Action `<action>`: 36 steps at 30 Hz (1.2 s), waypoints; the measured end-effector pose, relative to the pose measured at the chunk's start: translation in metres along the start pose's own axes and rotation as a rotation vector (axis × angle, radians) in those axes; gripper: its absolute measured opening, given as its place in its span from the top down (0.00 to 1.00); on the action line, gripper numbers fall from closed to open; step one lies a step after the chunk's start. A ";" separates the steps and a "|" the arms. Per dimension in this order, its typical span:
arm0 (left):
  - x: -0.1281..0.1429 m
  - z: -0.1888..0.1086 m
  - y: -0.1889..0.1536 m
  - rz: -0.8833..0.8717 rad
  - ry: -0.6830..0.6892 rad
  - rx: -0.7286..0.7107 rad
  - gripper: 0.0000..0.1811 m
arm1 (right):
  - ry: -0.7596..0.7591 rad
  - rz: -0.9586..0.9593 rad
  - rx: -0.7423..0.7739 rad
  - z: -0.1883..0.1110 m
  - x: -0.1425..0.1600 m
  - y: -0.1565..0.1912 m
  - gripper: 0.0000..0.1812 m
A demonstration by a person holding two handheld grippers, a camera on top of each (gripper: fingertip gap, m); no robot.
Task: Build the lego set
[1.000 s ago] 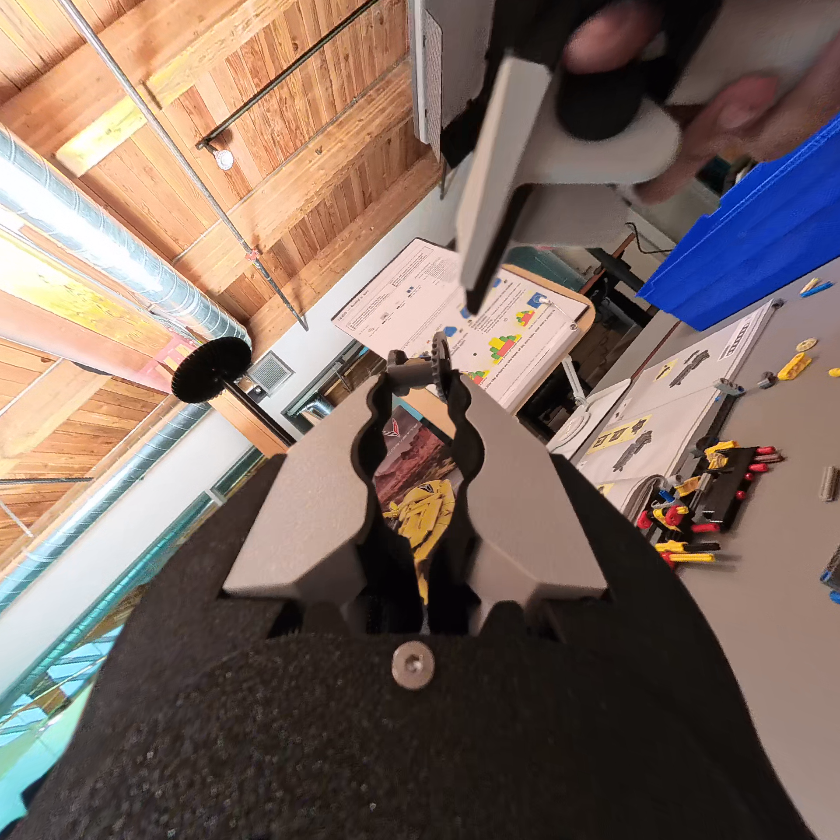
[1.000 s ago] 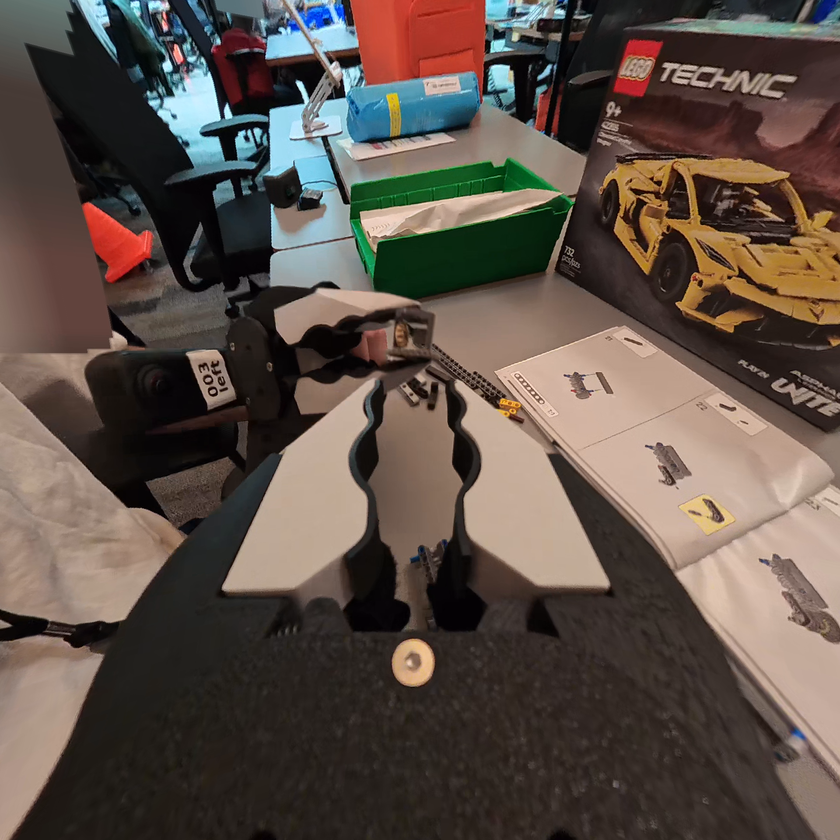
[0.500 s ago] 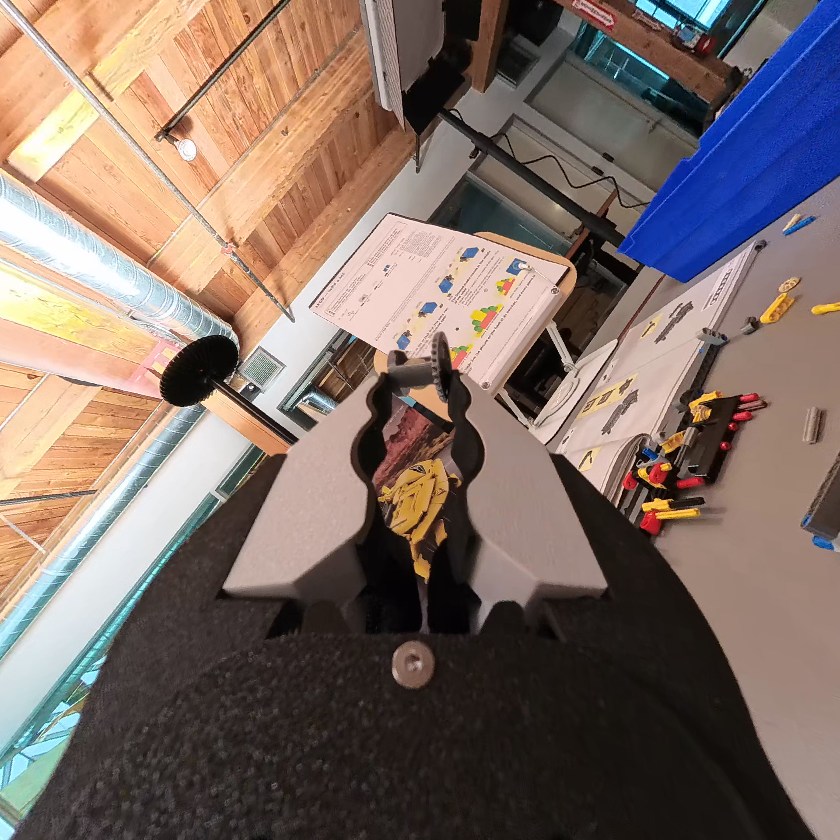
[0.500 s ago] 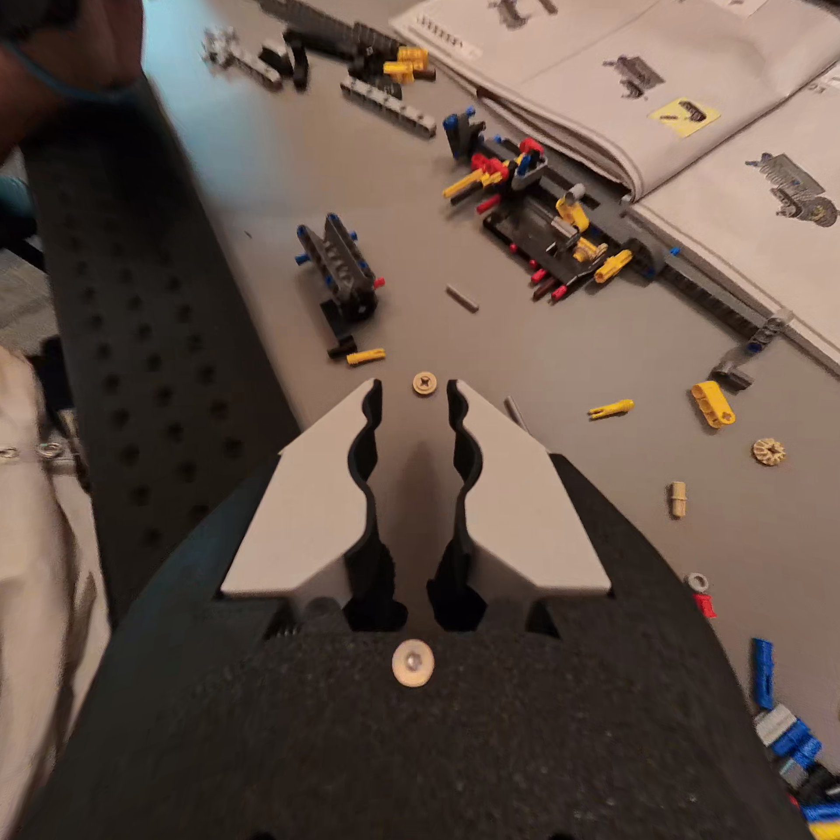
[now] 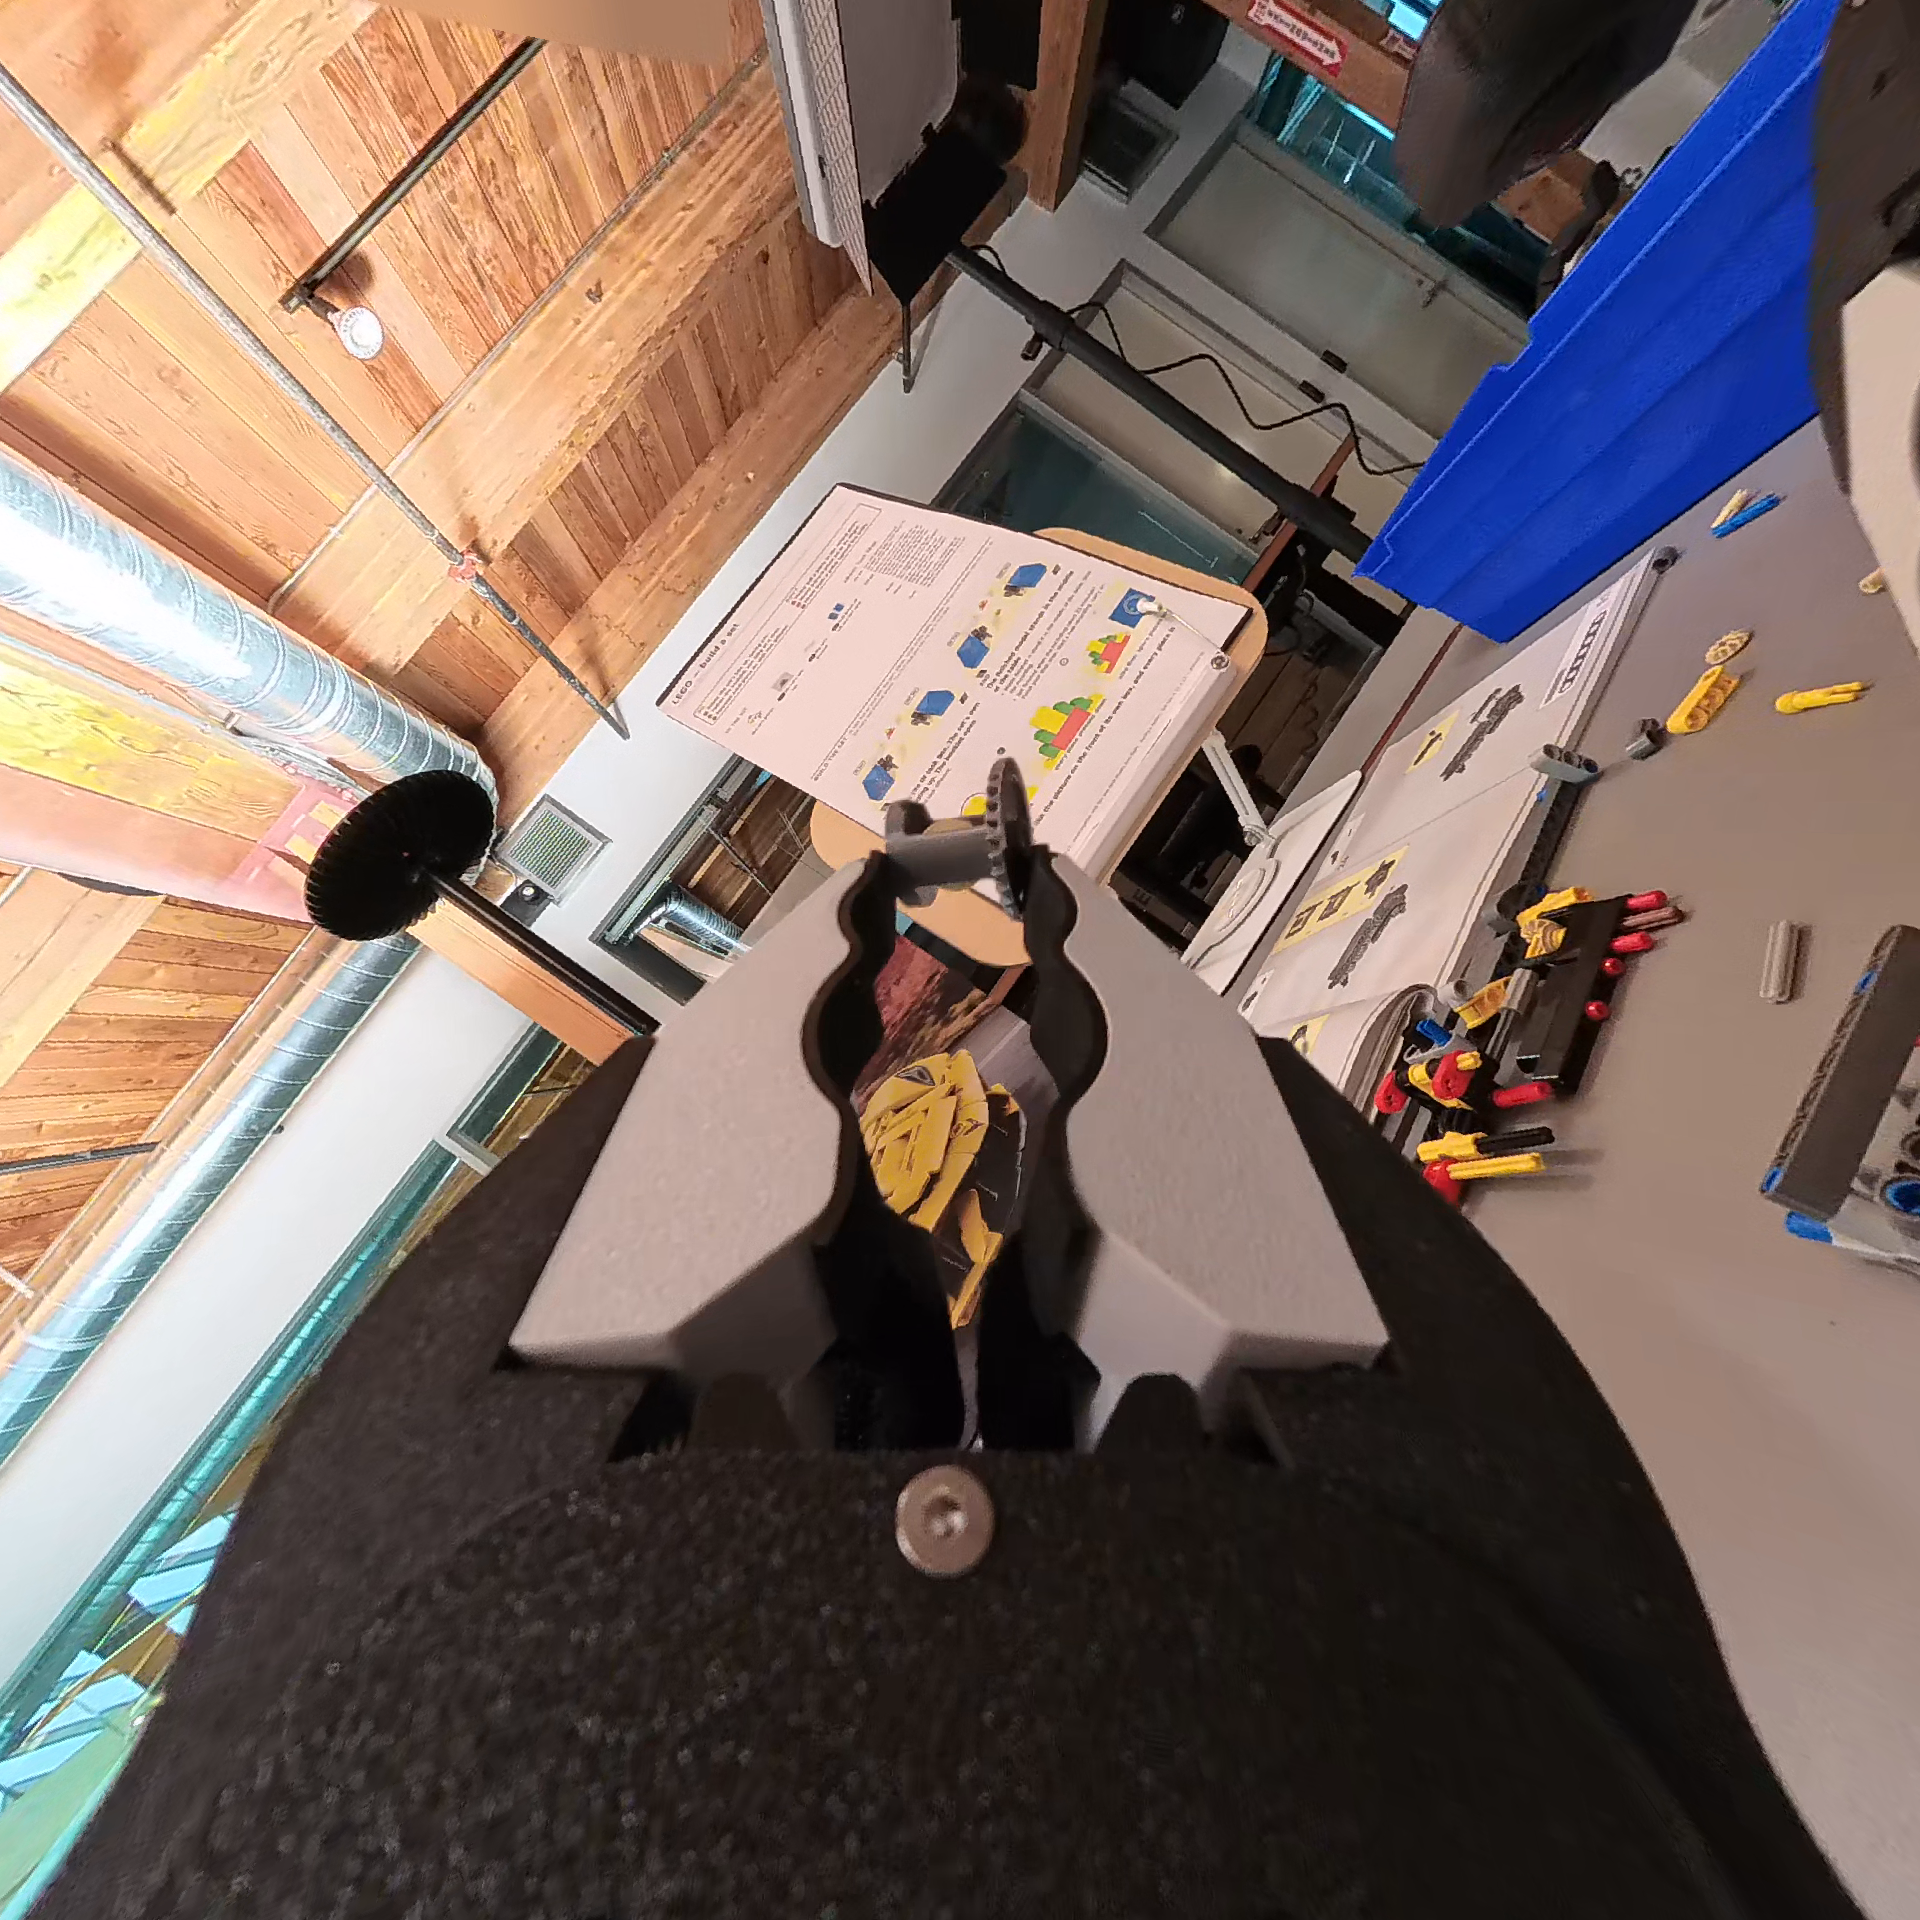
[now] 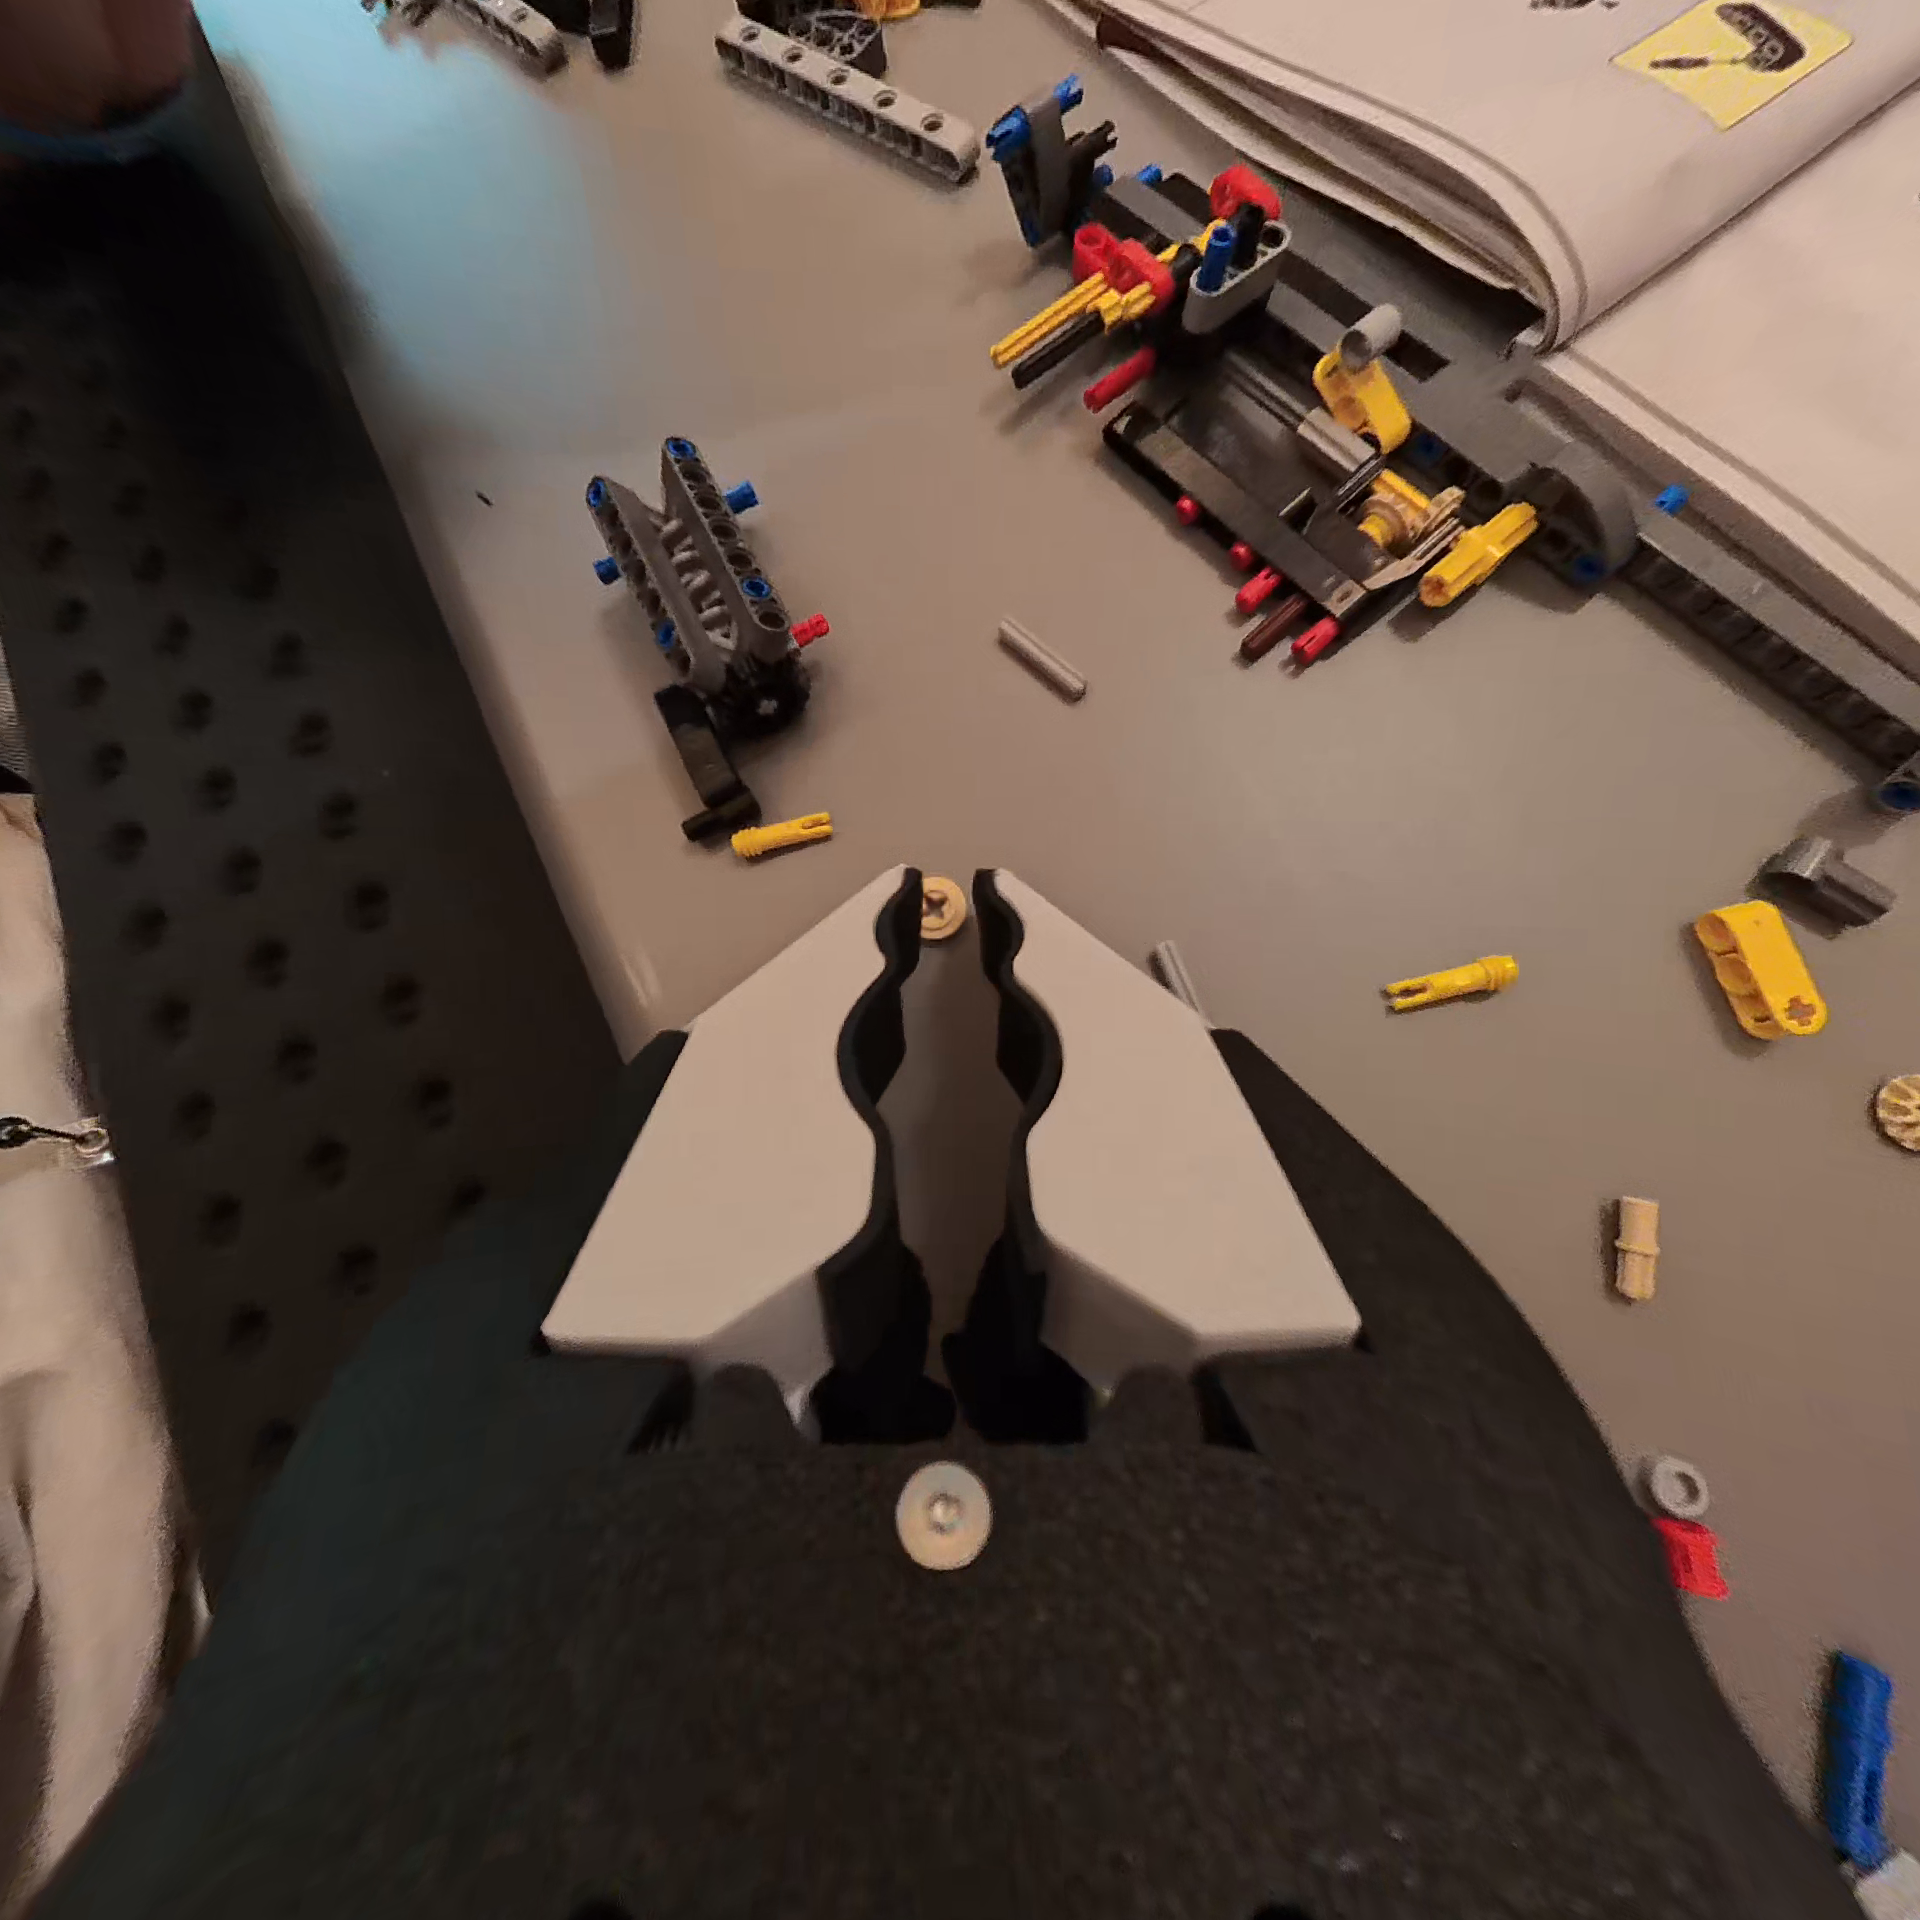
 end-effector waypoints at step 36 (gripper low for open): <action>-0.002 -0.002 -0.007 0.017 -0.009 0.035 0.87 | 0.130 -0.180 -0.068 0.005 0.011 0.012 0.93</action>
Point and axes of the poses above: each gripper's, where its closed fingertips meet, z out along the fingers, x out of its underside, y = z × x across the jaws, the point moved 1 cm from there along -z, back along the fingers, and after that the axes turned 4 degrees about -x, right-handed, at the moved point
